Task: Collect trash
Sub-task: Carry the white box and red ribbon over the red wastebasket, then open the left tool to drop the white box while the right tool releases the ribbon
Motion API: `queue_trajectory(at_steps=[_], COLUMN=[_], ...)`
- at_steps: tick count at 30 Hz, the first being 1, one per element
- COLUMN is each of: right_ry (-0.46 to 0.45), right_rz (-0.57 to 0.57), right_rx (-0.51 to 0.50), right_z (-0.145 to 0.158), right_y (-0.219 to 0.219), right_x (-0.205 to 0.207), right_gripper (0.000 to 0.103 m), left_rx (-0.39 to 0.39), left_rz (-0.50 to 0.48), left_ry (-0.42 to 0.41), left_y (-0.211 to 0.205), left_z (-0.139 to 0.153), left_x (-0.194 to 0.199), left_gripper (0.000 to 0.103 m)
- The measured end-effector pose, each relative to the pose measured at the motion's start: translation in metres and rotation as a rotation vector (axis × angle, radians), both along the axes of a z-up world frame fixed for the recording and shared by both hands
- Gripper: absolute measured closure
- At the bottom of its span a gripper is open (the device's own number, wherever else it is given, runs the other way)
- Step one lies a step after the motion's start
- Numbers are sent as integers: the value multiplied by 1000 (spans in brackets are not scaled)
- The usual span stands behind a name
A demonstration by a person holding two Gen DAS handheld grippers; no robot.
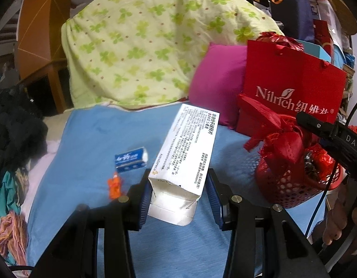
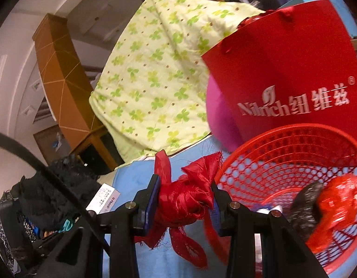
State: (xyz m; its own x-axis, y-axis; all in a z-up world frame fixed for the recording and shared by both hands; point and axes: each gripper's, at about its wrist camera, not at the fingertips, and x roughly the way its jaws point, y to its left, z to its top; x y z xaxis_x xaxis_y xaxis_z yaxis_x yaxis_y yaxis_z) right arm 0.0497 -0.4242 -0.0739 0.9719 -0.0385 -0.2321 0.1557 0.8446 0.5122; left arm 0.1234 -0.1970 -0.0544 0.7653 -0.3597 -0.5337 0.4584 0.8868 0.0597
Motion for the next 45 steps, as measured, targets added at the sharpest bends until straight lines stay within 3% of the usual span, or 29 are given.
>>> queue_trajectory(at_steps=[24, 45], right_ry=[-61, -101], right_rz=[-184, -295], right_rx=[179, 296], right_z=[-12, -19], right_y=[-86, -125], right_x=[-55, -74], right_gripper=[62, 61], left_rx=[18, 47], left_rz=[-193, -301], left_ry=[10, 9], left_y=[-84, -157], left_z=[3, 1], left_x=[-17, -29], left_gripper=[56, 56])
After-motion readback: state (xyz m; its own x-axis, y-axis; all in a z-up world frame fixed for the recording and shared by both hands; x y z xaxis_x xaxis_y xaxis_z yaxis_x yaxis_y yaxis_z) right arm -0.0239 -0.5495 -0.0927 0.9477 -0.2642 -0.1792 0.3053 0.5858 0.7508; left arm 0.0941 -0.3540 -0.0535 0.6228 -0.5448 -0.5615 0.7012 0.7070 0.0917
